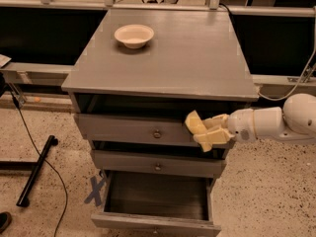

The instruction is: Place sponge into bottom drawer

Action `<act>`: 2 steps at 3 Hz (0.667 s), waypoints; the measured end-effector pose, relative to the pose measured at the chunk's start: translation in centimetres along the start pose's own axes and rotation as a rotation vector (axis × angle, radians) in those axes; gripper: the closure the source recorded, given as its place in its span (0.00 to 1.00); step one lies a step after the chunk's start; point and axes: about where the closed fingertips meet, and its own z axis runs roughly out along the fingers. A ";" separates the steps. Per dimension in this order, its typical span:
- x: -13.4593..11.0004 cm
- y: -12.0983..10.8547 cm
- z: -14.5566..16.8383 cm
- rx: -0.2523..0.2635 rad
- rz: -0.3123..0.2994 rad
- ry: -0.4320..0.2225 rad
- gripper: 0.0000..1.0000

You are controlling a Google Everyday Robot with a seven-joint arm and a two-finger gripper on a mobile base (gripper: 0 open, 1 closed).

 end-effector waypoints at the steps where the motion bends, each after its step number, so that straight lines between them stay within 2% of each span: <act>1: 1.6 -0.8 0.3 -0.024 0.060 0.010 1.00; 2: 4.1 -2.2 -0.4 -0.042 0.120 -0.078 1.00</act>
Offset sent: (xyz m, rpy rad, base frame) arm 0.0001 -0.0981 -0.1186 0.3631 0.0860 -0.0894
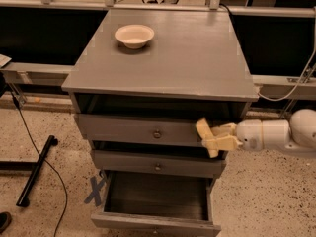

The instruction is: Place sponge into bottom drawer

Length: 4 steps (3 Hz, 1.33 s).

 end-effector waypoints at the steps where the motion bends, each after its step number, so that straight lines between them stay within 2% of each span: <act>1: 5.4 -2.5 -2.3 -0.047 0.022 -0.206 1.00; 2: 8.4 -3.4 -3.3 -0.092 0.001 -0.309 1.00; 3: 8.6 -3.4 -3.0 -0.101 0.004 -0.308 1.00; 4: 11.0 -5.3 -3.3 -0.048 -0.042 -0.294 1.00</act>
Offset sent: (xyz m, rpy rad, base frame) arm -0.0252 -0.0980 -0.0958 0.4110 -0.1643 0.0092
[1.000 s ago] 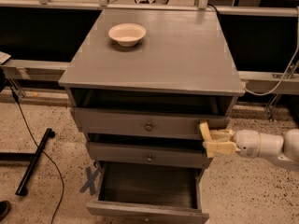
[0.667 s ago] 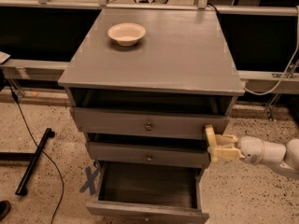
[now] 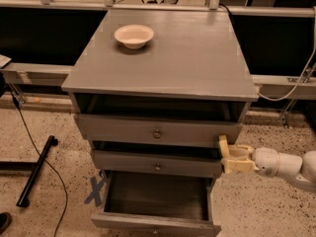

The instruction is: Place sponge into bottom drawer

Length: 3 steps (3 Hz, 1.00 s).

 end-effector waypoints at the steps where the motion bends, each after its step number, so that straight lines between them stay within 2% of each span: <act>1: 1.2 -1.3 -1.5 -0.009 -0.134 -0.028 1.00; 2: 1.2 -1.3 -1.5 -0.009 -0.134 -0.028 1.00; 3: 2.9 -0.4 -2.7 -0.021 -0.171 -0.045 1.00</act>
Offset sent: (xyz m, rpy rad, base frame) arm 0.0010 -0.0175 -0.0124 -0.0168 -0.1034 0.0129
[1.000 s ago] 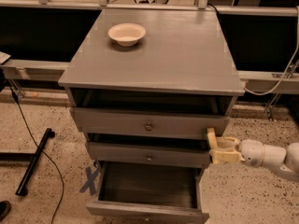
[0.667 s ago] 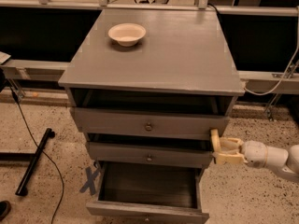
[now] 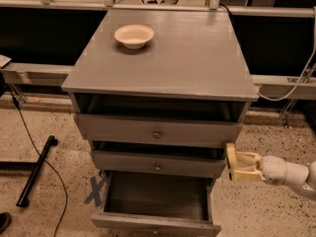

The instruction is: Place sponge into bottom drawer

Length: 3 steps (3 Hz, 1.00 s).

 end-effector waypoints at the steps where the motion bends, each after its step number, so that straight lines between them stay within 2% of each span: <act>1: 1.6 2.5 -1.7 -0.042 -0.063 0.002 1.00; 2: 3.9 5.5 -2.4 -0.049 -0.198 0.004 1.00; 3: 3.9 5.3 -2.1 -0.052 -0.193 0.005 1.00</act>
Offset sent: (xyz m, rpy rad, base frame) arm -0.0928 -0.0040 -0.0534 -0.1209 -0.2981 0.0551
